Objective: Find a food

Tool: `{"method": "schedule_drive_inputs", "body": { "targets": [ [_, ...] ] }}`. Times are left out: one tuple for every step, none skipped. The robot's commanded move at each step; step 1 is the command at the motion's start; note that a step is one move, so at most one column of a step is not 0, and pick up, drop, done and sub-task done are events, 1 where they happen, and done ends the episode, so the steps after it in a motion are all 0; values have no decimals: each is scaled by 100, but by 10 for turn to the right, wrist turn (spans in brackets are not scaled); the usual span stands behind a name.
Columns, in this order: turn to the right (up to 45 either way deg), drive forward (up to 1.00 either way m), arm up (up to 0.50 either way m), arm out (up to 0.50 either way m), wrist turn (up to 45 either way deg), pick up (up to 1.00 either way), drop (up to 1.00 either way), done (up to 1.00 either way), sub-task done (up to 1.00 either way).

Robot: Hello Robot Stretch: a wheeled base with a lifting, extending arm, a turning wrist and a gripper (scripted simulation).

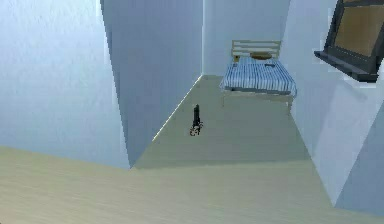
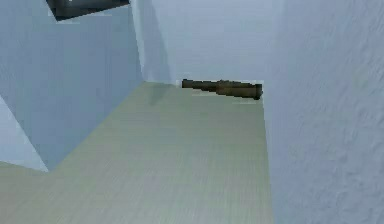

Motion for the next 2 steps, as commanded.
{"method": "schedule_drive_inputs", "body": {
  "targets": [
    [120,0,0,0,0,0,0,0,0],
    [0,10,0,0,0,0,0,0,0]
  ]
}}
